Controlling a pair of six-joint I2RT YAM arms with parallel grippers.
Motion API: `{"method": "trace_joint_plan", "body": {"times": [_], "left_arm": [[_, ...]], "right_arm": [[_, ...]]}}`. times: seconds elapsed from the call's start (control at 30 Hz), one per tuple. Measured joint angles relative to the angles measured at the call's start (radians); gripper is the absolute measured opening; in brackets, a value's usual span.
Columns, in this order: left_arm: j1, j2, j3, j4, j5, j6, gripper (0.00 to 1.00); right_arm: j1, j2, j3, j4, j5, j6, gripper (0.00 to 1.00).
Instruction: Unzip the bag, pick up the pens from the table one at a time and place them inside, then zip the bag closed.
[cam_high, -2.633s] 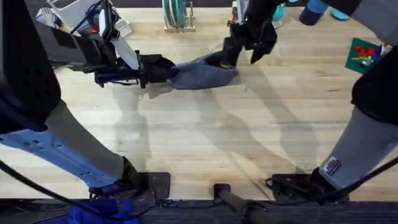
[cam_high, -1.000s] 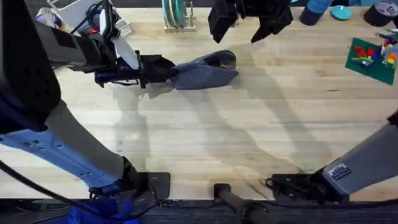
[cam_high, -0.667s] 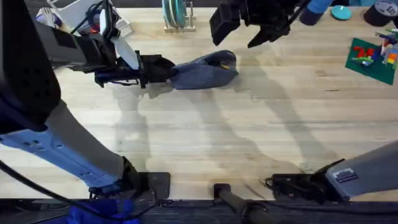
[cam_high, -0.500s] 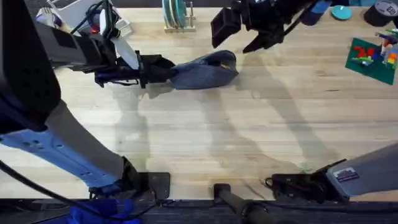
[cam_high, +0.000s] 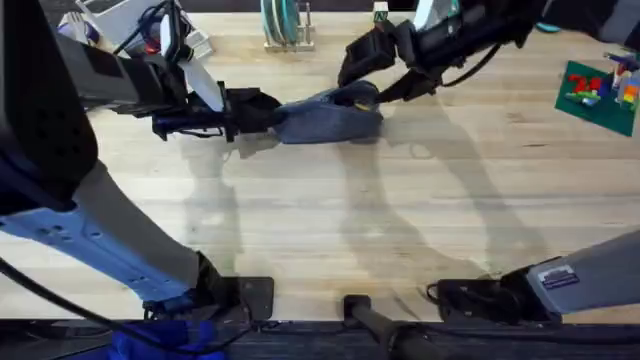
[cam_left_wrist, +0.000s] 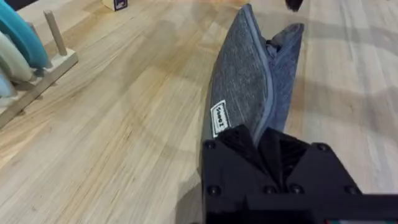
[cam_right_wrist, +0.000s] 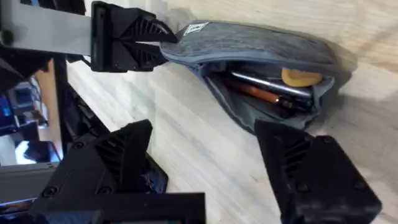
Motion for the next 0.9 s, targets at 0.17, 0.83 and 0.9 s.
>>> {"method": "trace_joint_plan", "body": {"times": [0.17,0.83,0.9], "left_arm": [[0.000,0.000,0.000,0.000,0.000,0.000,0.042],[0.000,0.000,0.000,0.000,0.000,-0.015,0.041],[0.000,0.000,0.000,0.000,0.000,-0.015,0.041]], "right_arm": [[-0.007,0.000,-0.042,0.054,-0.029,-0.003,0.995],[0.037,0.138,-0.044,0.236,-0.048,0.063,0.995],[0.054,0.141,-0.044,0.257,-0.049,0.072,0.995]]}}
